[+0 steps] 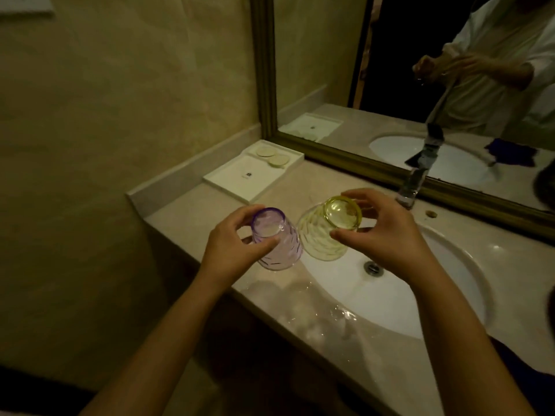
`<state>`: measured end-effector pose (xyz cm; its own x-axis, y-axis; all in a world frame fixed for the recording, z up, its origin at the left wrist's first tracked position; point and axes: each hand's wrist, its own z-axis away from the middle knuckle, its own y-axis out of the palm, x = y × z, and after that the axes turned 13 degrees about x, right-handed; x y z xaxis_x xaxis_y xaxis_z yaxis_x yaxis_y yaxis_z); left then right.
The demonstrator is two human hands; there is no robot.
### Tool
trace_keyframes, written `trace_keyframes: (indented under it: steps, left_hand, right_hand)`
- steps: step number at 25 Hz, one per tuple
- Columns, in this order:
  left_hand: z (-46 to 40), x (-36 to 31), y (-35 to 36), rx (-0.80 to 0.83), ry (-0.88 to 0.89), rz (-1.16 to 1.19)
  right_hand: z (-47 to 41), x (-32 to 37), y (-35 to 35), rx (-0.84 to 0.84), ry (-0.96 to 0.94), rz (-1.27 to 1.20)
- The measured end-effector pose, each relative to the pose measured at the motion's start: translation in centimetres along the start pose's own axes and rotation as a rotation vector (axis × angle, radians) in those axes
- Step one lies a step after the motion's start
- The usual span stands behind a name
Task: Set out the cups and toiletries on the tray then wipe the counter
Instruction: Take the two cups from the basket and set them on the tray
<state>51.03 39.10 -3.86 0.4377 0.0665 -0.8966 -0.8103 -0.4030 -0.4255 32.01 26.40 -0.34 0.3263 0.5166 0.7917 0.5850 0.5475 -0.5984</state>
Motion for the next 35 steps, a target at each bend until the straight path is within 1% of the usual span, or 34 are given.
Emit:
trace_keyframes:
  steps: [5,10,15,19,23,28,31,35]
  left_hand:
    - [-4.7,4.5,-2.7,-0.031,-0.034,-0.011]
    - [-12.2,7.9,-7.1,-0.056,-0.064,-0.008]
    - [-18.4,11.2,-11.3,-0.031,-0.088,-0.045]
    - [-23.2,14.2,-13.9,0.014,-0.102,-0.012]
    - [-29.7,17.3,-16.4,0.098,-0.074,0.029]
    - [-37.6,20.4,-19.2,0.221,-0.025,0.054]
    - [-41.3,21.5,-19.2,0.268,0.001,0.038]
    - [-45.6,21.9,-17.0,0.268,-0.005,0.059]
  right_hand:
    - [-6.5,-1.9,4.1,-0.015,0.025,-0.053]
    - [-15.1,-4.0,7.5,-0.016,0.043,-0.065]
    - [-23.0,-3.9,9.9,-0.006,0.061,-0.099]
    - [-27.5,-4.5,11.3,-0.019,0.108,-0.076]
    - [-30.9,-5.3,12.5,-0.123,0.227,-0.025]
    - [-34.3,-5.6,14.4,-0.33,0.4,0.002]
    - [-36.5,-5.8,15.6,-0.416,0.471,0.001]
    - [-40.8,-7.0,15.2,-0.512,0.484,0.039]
